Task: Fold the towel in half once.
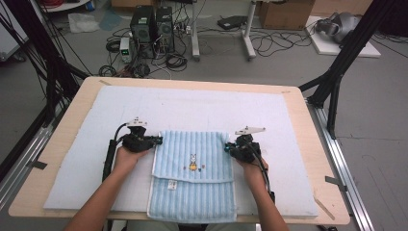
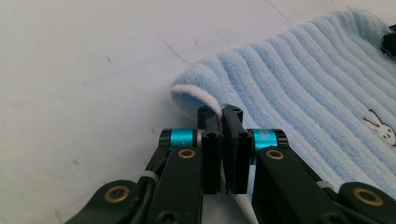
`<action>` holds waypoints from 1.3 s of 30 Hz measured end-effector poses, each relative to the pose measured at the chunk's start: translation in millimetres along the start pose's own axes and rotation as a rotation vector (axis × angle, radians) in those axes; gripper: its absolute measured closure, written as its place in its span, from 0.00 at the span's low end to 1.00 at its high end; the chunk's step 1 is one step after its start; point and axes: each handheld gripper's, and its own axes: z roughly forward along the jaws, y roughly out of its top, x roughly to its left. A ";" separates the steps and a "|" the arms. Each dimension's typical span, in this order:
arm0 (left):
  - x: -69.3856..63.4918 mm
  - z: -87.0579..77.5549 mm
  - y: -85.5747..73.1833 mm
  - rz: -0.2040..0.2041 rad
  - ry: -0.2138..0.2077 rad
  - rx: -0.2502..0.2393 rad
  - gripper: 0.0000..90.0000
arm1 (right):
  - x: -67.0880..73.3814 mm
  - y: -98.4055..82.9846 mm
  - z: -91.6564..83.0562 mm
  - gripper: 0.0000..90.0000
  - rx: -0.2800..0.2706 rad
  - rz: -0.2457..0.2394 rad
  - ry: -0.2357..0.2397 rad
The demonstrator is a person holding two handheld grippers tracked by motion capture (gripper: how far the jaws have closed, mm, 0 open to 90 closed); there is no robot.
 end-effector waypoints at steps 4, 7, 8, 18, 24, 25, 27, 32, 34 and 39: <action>8.3 5.5 11.1 -0.020 0.003 -0.009 0.96 | -3.8 11.4 3.4 0.94 -0.022 0.007 -0.015; 12.6 9.0 17.2 -0.025 0.002 -0.033 0.96 | -7.5 16.6 6.2 0.94 -0.030 0.012 -0.025; 14.0 10.1 19.4 -0.021 0.003 -0.035 0.96 | -9.2 18.3 7.6 0.94 -0.035 0.018 -0.029; 25.6 23.5 41.3 0.021 0.013 -0.090 0.96 | -25.2 40.7 18.4 0.93 -0.063 0.027 -0.067; 31.6 32.2 52.7 0.026 0.011 -0.107 0.96 | -36.0 47.3 27.9 0.93 -0.077 0.051 -0.093; 31.3 35.5 54.5 0.034 0.020 -0.105 0.96 | -37.7 47.8 29.7 0.93 -0.071 0.057 -0.097; 31.6 39.8 55.6 0.038 0.031 -0.100 0.95 | -39.4 50.1 32.8 0.93 -0.079 0.063 -0.114; 33.9 42.2 52.8 -0.020 0.069 -0.076 0.64 | -42.6 51.0 36.7 0.84 -0.081 0.064 -0.118; 34.4 38.5 51.7 -0.035 0.058 -0.073 0.56 | -43.8 50.1 35.7 0.75 -0.085 0.082 -0.112; 29.3 24.3 48.8 -0.062 0.008 -0.062 0.51 | -41.3 50.5 21.6 0.69 -0.125 0.073 -0.101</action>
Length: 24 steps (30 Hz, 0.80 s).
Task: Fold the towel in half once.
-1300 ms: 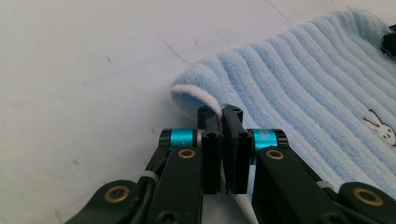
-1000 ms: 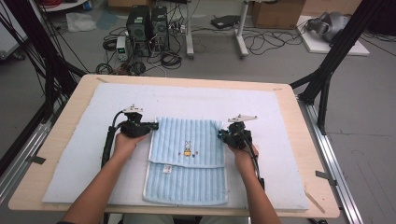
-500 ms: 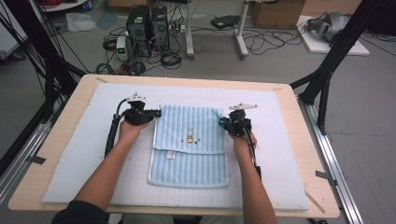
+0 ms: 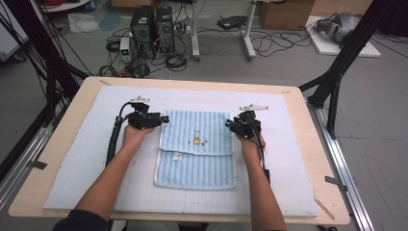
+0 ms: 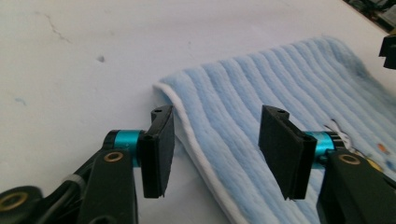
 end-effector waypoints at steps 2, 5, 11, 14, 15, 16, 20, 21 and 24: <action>-4.9 -10.1 -6.6 0.007 -0.002 -0.048 0.53 | 2.5 -0.9 -5.8 0.67 -0.001 -0.008 0.009; -10.0 -19.7 -16.4 0.022 -0.025 -0.065 0.53 | 6.4 -3.9 -15.1 0.64 0.005 -0.026 0.036; -18.8 -36.1 -31.2 0.031 -0.087 -0.070 0.51 | 13.7 -14.3 -37.0 0.63 -0.002 -0.066 0.054; -21.7 -42.4 -35.5 0.032 -0.095 -0.072 0.49 | 14.5 -20.1 -47.1 0.63 -0.023 -0.064 0.069; -22.2 -44.4 -36.9 0.028 -0.099 -0.073 0.47 | 14.5 -22.2 -49.9 0.63 -0.025 -0.057 0.079; -22.6 -46.0 -38.4 0.029 -0.098 -0.073 0.47 | 14.5 -24.4 -52.1 0.63 -0.028 -0.055 0.081; -26.3 -49.6 -44.7 0.028 -0.111 -0.062 0.41 | 15.2 -34.3 -59.1 0.61 -0.028 -0.054 0.092; -28.1 -50.1 -46.3 0.027 -0.115 -0.067 0.40 | 15.4 -36.8 -60.4 0.61 -0.030 -0.052 0.093; -32.0 -52.2 -51.9 0.041 -0.124 -0.066 0.38 | 16.6 -44.2 -63.2 0.60 -0.022 -0.055 0.095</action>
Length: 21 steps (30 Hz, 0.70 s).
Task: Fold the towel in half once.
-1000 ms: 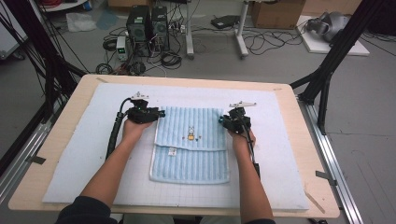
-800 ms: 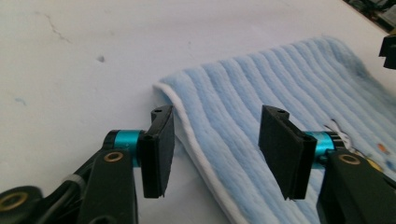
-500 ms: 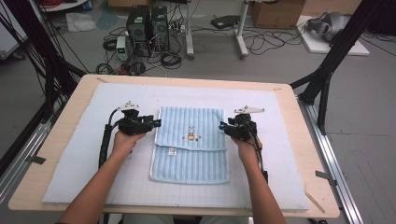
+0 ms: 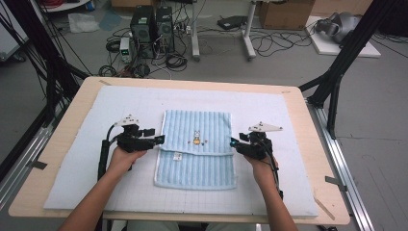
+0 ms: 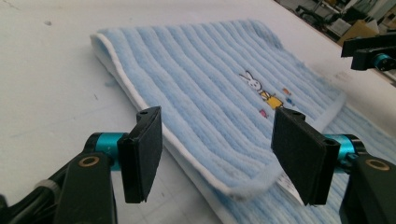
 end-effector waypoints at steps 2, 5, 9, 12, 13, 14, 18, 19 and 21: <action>-2.7 -1.8 -3.6 0.013 0.016 0.000 0.43 | 2.1 -4.4 -1.4 0.60 0.001 0.002 0.005; -4.9 -3.0 -7.9 0.014 0.031 0.026 0.46 | 5.8 -8.2 -5.0 0.59 -0.004 0.002 0.020; -9.3 -4.2 -14.9 0.004 0.034 0.040 0.49 | 12.0 -14.3 -11.8 0.59 -0.016 -0.016 0.034; -11.9 -2.9 -18.3 0.006 0.034 0.056 0.51 | 12.7 -20.5 -14.0 0.58 -0.005 -0.019 0.029; -13.1 -1.9 -19.3 0.007 0.035 0.062 0.52 | 12.4 -21.2 -14.5 0.58 -0.005 -0.018 0.030; -14.1 -1.0 -20.0 0.013 0.036 0.070 0.53 | 11.5 -21.8 -15.0 0.58 -0.009 -0.020 0.024; -16.6 3.2 -22.9 0.031 0.054 0.097 0.62 | 10.6 -21.9 -14.3 0.58 -0.012 -0.016 0.025; -17.8 4.6 -23.7 0.043 0.063 0.110 0.65 | 10.8 -21.9 -14.3 0.58 -0.008 -0.017 0.025; -19.7 5.8 -23.5 0.058 0.078 0.116 0.69 | 11.8 -21.7 -13.7 0.58 -0.009 -0.021 0.027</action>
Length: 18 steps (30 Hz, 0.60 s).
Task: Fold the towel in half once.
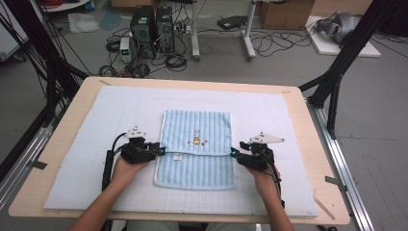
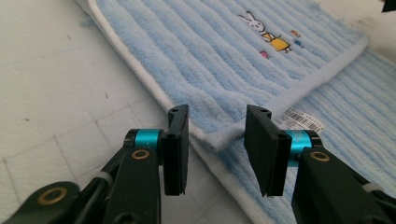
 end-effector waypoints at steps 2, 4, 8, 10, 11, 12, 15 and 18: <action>-1.4 0.1 0.1 0.012 0.010 0.004 0.75 | 0.2 0.1 0.5 0.57 -0.001 -0.004 0.002; -2.6 -0.3 0.1 0.026 0.023 0.001 0.83 | 0.3 0.0 1.1 0.57 -0.002 -0.003 0.004; -4.2 -2.0 0.8 0.052 0.031 -0.015 0.91 | 0.7 0.0 1.2 0.57 0.003 -0.004 0.001; -5.1 -3.5 1.6 0.064 0.031 -0.029 0.93 | 0.9 0.1 1.0 0.57 0.002 -0.003 0.002; -6.1 -4.6 2.2 0.068 0.029 -0.046 0.93 | 0.8 0.1 0.9 0.57 0.001 -0.004 0.000; -6.0 -6.0 2.6 0.073 0.026 -0.050 0.93 | 0.2 0.1 0.7 0.57 0.000 -0.008 -0.003; -4.4 -7.4 2.4 0.071 0.001 -0.055 0.93 | -0.7 -0.3 0.9 0.57 0.003 -0.001 -0.001; -4.3 -6.9 2.4 0.066 -0.003 -0.065 0.92 | 0.1 -0.2 1.5 0.57 0.004 -0.004 0.002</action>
